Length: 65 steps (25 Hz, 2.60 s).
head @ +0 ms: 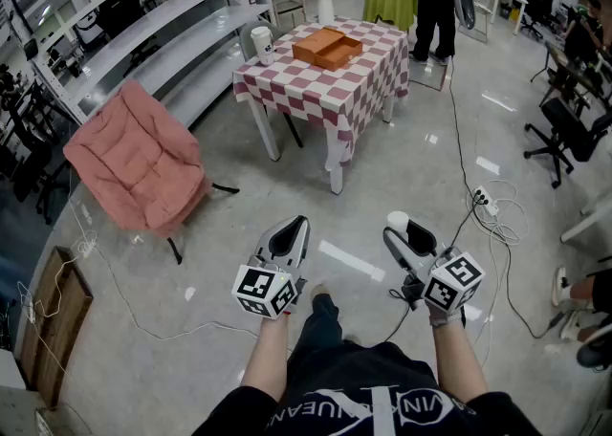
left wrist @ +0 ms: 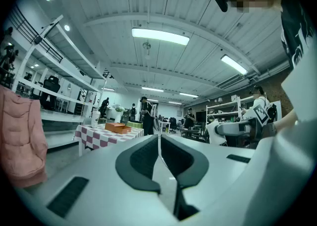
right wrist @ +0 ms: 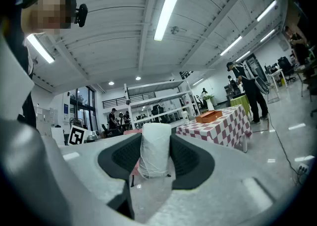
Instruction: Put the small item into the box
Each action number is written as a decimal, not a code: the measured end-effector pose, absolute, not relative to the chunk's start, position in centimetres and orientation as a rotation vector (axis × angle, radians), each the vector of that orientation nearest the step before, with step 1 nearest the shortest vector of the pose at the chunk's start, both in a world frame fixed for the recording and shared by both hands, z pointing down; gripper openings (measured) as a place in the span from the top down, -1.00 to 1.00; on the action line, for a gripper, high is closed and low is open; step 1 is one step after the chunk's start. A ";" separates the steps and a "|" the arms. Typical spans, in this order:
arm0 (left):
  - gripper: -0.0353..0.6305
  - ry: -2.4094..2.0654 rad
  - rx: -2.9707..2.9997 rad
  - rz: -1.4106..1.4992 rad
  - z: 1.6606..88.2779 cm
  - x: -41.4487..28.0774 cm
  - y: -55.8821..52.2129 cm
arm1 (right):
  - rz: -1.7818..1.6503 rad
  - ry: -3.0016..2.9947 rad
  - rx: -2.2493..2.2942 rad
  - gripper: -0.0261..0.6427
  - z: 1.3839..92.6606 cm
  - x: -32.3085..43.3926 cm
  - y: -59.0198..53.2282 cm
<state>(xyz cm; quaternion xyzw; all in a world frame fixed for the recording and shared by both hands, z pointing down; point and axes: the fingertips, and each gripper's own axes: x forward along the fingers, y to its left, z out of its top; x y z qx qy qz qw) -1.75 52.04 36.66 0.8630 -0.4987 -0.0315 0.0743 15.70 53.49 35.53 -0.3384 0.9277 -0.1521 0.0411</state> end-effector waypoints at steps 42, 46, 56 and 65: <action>0.83 -1.348 2.561 -0.030 41.5 -9.1 25.7 | -0.634 2.731 -1.230 0.38 40.0 9.6 27.8; 0.83 -1.329 2.544 -0.021 42.7 -9.2 25.9 | -0.650 2.735 -1.234 0.38 40.3 9.2 27.6; 0.83 -1.318 2.493 -0.024 44.7 -9.5 25.9 | -0.737 2.712 -1.238 0.38 42.0 9.2 27.0; 0.83 -1.383 2.480 -0.010 44.0 -10.9 22.2 | -0.724 2.706 -1.171 0.38 41.8 8.3 22.4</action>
